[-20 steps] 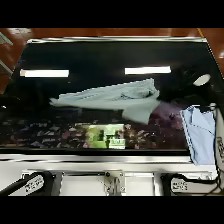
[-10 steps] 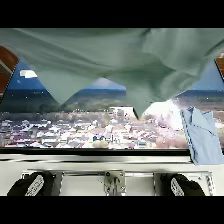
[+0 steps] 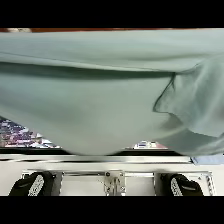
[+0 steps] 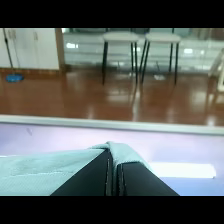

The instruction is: Fold the shirts.

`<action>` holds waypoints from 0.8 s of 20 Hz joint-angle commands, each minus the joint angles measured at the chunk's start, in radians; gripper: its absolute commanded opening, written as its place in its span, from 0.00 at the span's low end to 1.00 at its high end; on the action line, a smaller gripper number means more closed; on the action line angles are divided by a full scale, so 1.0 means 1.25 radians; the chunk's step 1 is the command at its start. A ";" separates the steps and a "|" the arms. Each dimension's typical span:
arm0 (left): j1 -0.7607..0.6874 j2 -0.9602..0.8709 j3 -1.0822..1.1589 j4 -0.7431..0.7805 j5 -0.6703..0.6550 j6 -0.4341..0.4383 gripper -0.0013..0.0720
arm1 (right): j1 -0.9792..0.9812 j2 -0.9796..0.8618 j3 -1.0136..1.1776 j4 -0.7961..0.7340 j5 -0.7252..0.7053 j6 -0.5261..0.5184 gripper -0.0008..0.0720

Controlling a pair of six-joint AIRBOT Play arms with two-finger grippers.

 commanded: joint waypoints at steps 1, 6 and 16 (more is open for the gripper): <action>0.000 0.001 -0.083 0.028 -0.064 -0.009 0.07 | 0.000 -0.066 0.001 -0.018 0.162 0.023 0.09; 0.000 -0.065 -0.321 0.107 -0.061 -0.009 0.07 | 0.001 -0.307 -0.020 -0.019 0.332 0.056 0.09; -0.002 -0.558 -0.422 0.030 0.272 -0.008 0.07 | 0.193 -0.818 -0.102 -0.003 -0.316 0.101 0.09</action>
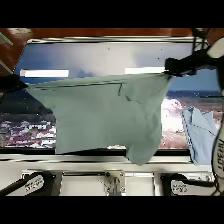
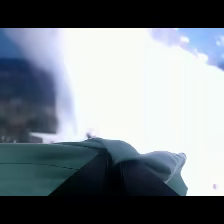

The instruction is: Fold the shirts.

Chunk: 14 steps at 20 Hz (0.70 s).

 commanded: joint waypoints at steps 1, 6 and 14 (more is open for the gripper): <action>-0.001 -0.167 -0.010 -0.091 0.174 0.001 0.07 | 0.043 -0.150 -0.006 0.027 -0.316 0.014 0.09; -0.026 -0.305 -0.010 -0.207 0.290 0.045 0.07 | 0.051 -0.257 -0.006 0.045 -0.511 0.013 0.09; -0.073 -0.373 -0.009 -0.189 0.276 0.072 0.07 | 0.044 -0.320 -0.006 0.011 -0.381 0.013 0.09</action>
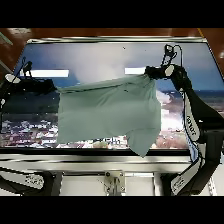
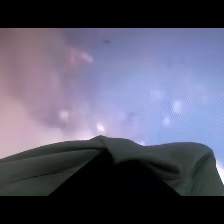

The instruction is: Fold the shirts.

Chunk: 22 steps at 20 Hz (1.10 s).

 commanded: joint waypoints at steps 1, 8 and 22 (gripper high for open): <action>0.001 -0.009 0.006 0.009 -0.050 0.008 0.07 | -0.010 0.013 0.000 -0.053 0.143 0.000 0.09; -0.023 -0.031 -0.007 0.143 -0.270 -0.116 0.07 | -0.009 0.040 -0.040 -0.079 0.523 0.039 0.09; 0.137 0.110 -0.100 0.156 -0.510 -0.063 0.89 | -0.168 0.245 -0.167 -0.182 0.761 -0.032 0.91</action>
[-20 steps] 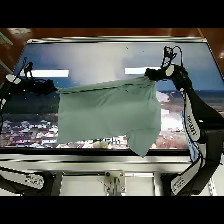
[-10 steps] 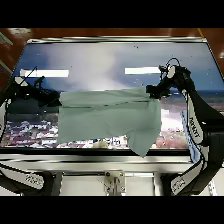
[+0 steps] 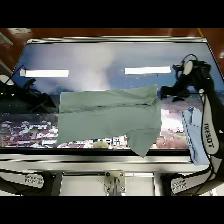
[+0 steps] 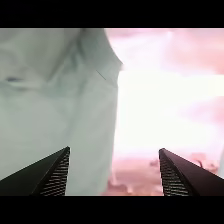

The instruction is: Fold the shirts.

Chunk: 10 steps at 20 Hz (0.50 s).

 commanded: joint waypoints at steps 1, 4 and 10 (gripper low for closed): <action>0.092 0.117 -0.174 0.002 -0.028 0.063 0.90 | -0.100 0.093 -0.136 0.062 0.082 -0.053 0.92; 0.170 0.200 -0.394 -0.021 0.034 0.110 0.92 | -0.181 0.167 -0.320 0.174 -0.022 -0.061 0.93; 0.160 0.202 -0.549 -0.092 0.151 0.132 0.92 | -0.200 0.184 -0.381 0.254 -0.077 -0.085 0.93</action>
